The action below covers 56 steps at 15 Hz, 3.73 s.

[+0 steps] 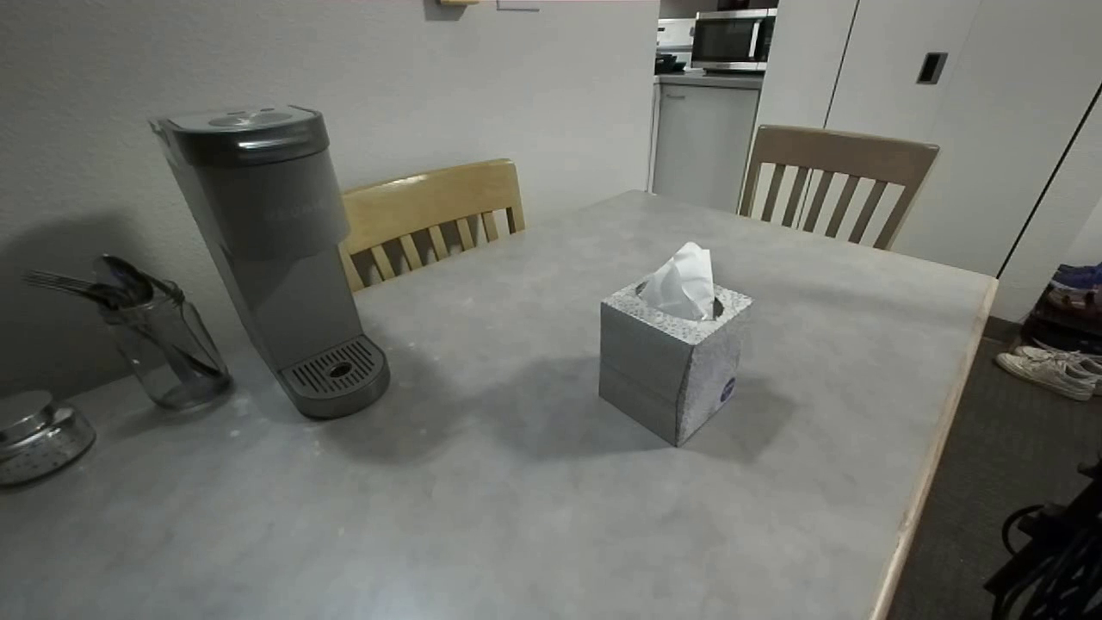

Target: Remove a piece of tissue paper from the box.

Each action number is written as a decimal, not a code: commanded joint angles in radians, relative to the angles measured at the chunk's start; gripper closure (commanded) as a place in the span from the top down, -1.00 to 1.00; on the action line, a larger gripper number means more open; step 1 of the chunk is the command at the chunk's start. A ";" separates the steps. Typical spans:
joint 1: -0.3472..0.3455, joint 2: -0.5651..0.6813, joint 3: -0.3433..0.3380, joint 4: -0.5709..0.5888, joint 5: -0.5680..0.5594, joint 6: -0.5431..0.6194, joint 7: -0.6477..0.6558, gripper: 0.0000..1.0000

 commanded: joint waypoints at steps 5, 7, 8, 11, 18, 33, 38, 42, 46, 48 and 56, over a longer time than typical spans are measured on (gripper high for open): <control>-0.008 0.159 0.006 0.118 0.052 -0.018 -0.032 1.00; -0.009 0.182 0.009 0.127 0.061 -0.012 -0.034 1.00; -0.009 0.193 0.012 0.132 0.066 -0.010 -0.034 1.00; -0.010 0.227 0.020 0.141 0.079 0.003 -0.033 1.00; -0.006 0.282 0.046 0.140 0.099 0.004 -0.039 1.00; -0.012 0.307 0.081 0.117 0.106 0.021 0.005 1.00; -0.020 0.365 0.072 0.110 0.132 0.035 -0.009 1.00; -0.037 0.432 0.064 0.124 0.144 0.030 -0.026 1.00; -0.060 0.499 0.063 0.136 0.221 0.040 -0.082 1.00; -0.073 0.530 0.068 0.143 0.287 0.039 -0.125 1.00; -0.103 0.634 0.071 0.184 0.332 -0.006 -0.154 1.00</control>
